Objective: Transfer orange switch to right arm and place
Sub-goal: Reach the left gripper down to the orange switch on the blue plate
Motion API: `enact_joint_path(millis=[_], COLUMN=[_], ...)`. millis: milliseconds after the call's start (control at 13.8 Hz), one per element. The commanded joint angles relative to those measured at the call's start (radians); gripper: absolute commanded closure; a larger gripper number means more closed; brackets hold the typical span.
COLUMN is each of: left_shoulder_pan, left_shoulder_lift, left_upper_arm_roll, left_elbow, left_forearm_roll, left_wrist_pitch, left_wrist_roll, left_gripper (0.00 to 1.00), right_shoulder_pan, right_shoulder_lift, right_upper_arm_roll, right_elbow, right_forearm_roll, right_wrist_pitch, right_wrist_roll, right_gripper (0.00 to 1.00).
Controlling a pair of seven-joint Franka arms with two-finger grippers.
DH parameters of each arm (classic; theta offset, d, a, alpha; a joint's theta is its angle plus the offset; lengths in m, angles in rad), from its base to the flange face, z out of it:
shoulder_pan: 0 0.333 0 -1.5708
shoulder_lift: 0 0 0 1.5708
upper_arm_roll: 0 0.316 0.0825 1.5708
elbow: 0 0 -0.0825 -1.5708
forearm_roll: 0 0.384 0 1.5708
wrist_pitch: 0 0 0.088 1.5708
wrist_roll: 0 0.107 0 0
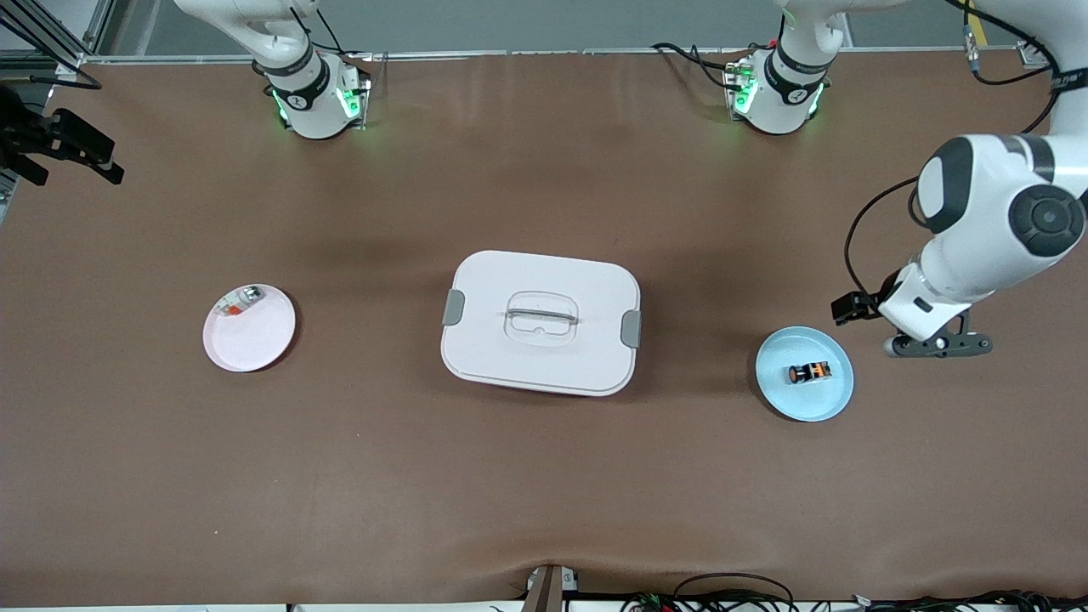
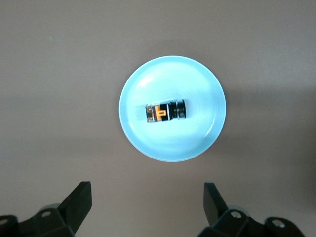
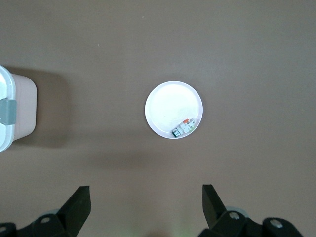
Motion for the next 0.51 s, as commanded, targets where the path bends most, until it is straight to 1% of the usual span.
enact_joint_path(millis=[0,144,433], left_shoulder_pan=[0.001,0.003,0.003], left_shoulder_lift=[0.064,0.110,0.201], left_upper_arm_roll=[-0.003,-0.002,-0.002], left_elbow=[-0.003,-0.016,-0.020], left_forearm_roll=[0.020,0.020,0.041], left_wrist_pitch=[0.086,0.175,0.296], left_wrist_roll=[-0.032,-0.032,-0.029], left_gripper=[0.00,0.00,0.00], right_shoulder_pan=[-0.011,-0.011,-0.011], right_shoulder_lift=[0.012,0.012,0.012], right_upper_arm_roll=[0.011,0.011,0.011], right_elbow=[0.025,0.025,0.025], right_forearm_roll=[-0.017,-0.017,-0.017], right_wrist_pitch=[-0.018,-0.018,-0.018], right_wrist_roll=[0.000,0.000,0.000], right_gripper=[0.00,0.00,0.00])
